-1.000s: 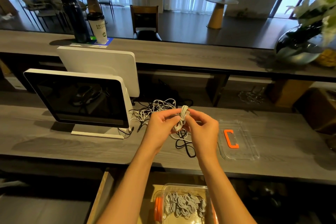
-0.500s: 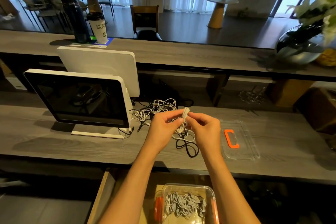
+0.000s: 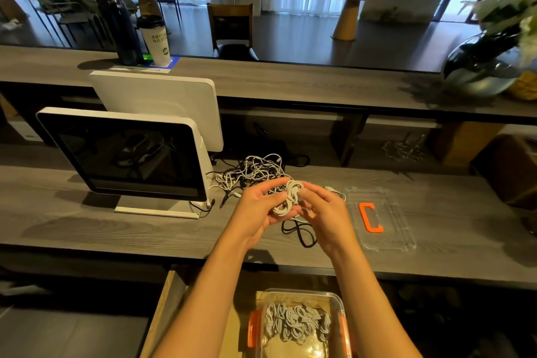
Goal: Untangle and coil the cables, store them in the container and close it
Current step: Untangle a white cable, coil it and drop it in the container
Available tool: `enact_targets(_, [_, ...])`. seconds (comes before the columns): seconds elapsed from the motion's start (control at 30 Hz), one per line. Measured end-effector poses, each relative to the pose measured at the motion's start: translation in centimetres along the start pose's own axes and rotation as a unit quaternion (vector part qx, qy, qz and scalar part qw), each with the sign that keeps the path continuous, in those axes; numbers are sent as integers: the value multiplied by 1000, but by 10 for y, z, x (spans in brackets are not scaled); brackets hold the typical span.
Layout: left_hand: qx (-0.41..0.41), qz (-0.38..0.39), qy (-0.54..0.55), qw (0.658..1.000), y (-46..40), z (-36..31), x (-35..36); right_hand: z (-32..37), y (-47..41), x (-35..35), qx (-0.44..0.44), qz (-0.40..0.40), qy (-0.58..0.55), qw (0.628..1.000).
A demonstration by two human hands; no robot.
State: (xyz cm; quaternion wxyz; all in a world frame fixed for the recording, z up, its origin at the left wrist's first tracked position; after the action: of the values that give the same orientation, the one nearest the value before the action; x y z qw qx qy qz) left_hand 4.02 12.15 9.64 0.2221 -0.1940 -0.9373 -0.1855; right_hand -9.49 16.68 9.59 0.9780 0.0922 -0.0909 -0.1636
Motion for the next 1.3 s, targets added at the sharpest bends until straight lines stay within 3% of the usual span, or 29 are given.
enact_targets(0.1, [-13,-19,19,1000,-2,7,-3,-9,-1,-5,3,18,-5,1000])
enact_targets(0.2, [-29,-28,17,999,-3,21,-3,-22,0,-10,-14,-21,19,1000])
enact_targets(0.33, [-70,-65,-70,993,-5,52,-11,-50,1,-24,-8,-69,58,996])
enact_targets(0.63, [-219,-96,-170,956,3,179,-46,-182,28,-65,192,-86,81,974])
enact_targets(0.87, [-347,-193,-91,913,28,279,-67,-268,61,-84,335,-102,45,936])
enact_targets(1.13, [-372,-150,-92,911,20,315,-57,-295,55,-101,381,-153,49,911])
enact_targets(1.3, [-299,-140,-126,936,8,300,-58,-270,41,-107,297,-148,111,937])
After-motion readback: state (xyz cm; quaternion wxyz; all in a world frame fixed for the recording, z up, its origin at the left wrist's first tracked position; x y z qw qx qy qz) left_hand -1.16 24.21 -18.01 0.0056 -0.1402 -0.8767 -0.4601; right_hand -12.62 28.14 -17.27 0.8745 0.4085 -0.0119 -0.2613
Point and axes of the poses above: each hand's wrist, its own y-axis away from the middle knuckle, its own x-axis out of the palm, z = x × y, the point moved 3 cm from there along -y, towards the middle knuckle, and after that the axes turned 9 degrees about y, right-handed, at the moved point
